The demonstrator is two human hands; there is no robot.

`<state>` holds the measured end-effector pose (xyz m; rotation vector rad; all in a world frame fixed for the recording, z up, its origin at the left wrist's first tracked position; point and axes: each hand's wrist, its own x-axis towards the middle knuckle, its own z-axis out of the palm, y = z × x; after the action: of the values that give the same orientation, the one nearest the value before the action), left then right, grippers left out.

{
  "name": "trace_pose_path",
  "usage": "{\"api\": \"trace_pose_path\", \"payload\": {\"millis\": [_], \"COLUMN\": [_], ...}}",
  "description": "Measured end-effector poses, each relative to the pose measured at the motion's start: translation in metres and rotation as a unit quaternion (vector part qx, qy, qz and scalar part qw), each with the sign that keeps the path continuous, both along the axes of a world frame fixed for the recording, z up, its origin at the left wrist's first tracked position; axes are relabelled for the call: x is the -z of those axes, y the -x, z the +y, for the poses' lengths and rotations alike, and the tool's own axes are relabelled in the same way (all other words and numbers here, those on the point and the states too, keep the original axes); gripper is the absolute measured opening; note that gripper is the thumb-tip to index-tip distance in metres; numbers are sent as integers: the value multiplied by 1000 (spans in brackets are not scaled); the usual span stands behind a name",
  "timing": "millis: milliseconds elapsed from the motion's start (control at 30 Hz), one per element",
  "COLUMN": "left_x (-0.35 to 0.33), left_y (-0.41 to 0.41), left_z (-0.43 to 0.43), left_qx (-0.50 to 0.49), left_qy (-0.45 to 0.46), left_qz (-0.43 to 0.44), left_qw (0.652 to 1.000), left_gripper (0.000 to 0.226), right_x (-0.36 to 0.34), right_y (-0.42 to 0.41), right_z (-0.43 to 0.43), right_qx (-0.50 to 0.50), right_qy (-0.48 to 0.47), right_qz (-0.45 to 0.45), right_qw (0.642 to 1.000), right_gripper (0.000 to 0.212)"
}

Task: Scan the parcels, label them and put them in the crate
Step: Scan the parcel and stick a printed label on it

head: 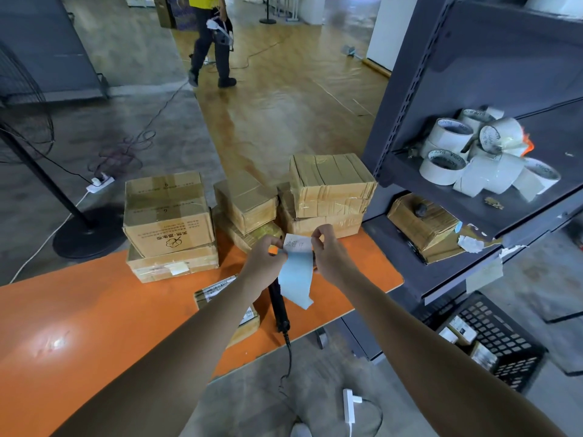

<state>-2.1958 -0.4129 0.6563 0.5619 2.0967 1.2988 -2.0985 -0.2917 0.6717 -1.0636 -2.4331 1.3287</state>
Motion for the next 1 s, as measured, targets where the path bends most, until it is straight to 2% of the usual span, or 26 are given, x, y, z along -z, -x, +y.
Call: {"api": "trace_pose_path", "payload": {"millis": [67, 133, 300, 467, 600, 833, 1000], "left_x": [0, -1, -4, -4, -6, 4, 16], "left_y": [0, 0, -2, -4, -10, -10, -11], "left_z": [0, 0, 6, 15, 23, 35, 37], "left_qx": [-14, -21, -44, -52, -84, -92, -96], "left_qy": [-1, 4, 14, 24, 9, 39, 51], "left_qz": [-15, -21, -18, -38, -118, -109, -112], "left_qw": [1000, 1000, 999, 998, 989, 989, 988], "left_gripper": [1, 4, 2, 11, 7, 6, 20], "right_x": [0, 1, 2, 5, 7, 19, 47], "right_y": [0, -2, -11, -18, -25, -38, -38], "right_z": [0, 2, 1, 3, 13, 36, 42], "right_qx": [-4, -13, -47, -16, -1, 7, -13], "right_qy": [1, 16, 63, 64, 68, 3, -67], "right_qz": [4, 10, 22, 34, 31, -28, -86], "right_qw": [1000, 1000, 997, 997, 997, 1000, 994], "right_gripper": [8, 3, 52, 67, 86, 85, 72]}}
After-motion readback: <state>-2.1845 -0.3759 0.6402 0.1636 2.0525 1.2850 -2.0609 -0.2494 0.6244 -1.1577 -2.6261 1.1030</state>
